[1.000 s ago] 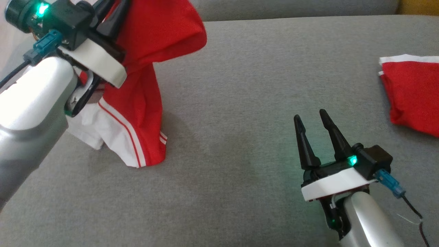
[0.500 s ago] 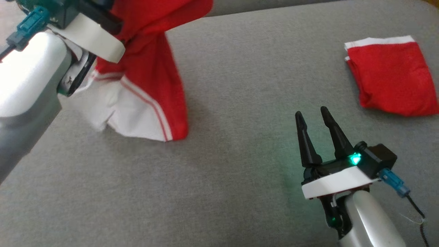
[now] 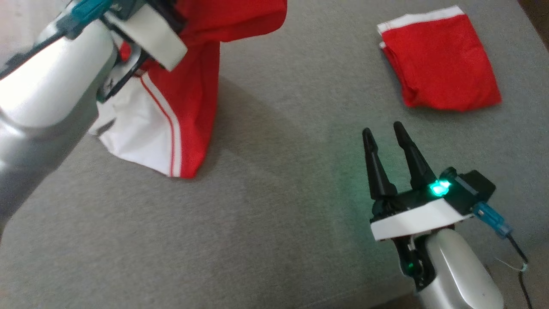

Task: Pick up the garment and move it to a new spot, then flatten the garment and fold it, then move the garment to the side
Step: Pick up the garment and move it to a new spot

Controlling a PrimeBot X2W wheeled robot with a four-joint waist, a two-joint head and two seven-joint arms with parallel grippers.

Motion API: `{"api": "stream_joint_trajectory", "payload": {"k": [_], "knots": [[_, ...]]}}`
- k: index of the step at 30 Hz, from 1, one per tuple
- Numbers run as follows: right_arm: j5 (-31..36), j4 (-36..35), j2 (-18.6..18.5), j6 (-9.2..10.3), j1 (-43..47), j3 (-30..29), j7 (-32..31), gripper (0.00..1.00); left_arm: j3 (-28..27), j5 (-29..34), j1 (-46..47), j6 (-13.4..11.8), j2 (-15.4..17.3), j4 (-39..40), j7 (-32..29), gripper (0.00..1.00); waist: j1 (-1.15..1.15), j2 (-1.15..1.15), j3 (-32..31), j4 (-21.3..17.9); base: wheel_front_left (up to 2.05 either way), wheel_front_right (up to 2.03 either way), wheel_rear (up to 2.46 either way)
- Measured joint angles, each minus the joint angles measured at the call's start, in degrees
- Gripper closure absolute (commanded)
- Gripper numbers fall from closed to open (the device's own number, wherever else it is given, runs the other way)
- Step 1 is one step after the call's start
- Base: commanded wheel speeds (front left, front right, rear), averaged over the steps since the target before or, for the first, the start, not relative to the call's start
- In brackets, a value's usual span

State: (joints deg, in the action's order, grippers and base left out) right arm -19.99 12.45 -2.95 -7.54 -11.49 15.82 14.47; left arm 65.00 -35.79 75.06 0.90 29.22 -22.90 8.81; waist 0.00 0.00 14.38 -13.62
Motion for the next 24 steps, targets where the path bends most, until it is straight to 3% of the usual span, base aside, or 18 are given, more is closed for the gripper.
{"api": "stream_joint_trajectory", "payload": {"k": [3, 4, 5, 14, 20, 24], "knots": [[-1.03, -0.8, 0.01, 0.0, -1.09, 1.24, 0.01, 0.0, 0.86, 0.73, 2.44, 2.13, -1.8, -4.38, -0.37, 1.0, 0.0, 0.0, 1.63, -2.13, 0.0, 0.0, 0.0], [-1.42, -1.1, 0.0, 0.0, -1.3, 1.51, 0.07, 0.0, 1.23, 1.19, 3.42, 2.72, -2.61, -6.17, -0.14, 0.34, 0.0, 0.0, 2.32, -2.77, 0.0, 0.0, 0.0], [-1.82, -1.26, 0.0, 0.0, -1.48, 1.79, 0.09, 0.0, 1.53, 1.74, 4.37, 2.74, -3.47, -8.21, 0.26, 0.0, 0.0, 0.0, 3.03, -3.4, 0.0, 0.0, 0.0], [-2.69, -1.81, 0.0, 0.0, -2.31, 1.82, 0.15, 0.0, 1.44, 3.97, 7.33, 3.85, -8.89, -22.1, 5.24, 0.0, 0.02, 0.0, 7.32, -6.32, 0.0, 0.0, 0.0], [-1.18, -1.75, 0.01, 0.0, -2.3, 0.03, 0.15, 0.0, -2.01, 3.66, 6.51, 3.54, -9.42, -22.06, 5.91, 0.0, 0.0, 0.0, 6.37, -3.66, 0.0, 0.0, 0.0], [0.7, -1.74, 0.02, 0.0, -2.25, -1.96, 0.15, 0.0, -7.08, 3.32, 1.75, 1.27, -7.82, -17.4, 5.95, 0.0, 0.0, 0.0, 5.01, -0.53, 0.0, 0.0, 0.0]]}}
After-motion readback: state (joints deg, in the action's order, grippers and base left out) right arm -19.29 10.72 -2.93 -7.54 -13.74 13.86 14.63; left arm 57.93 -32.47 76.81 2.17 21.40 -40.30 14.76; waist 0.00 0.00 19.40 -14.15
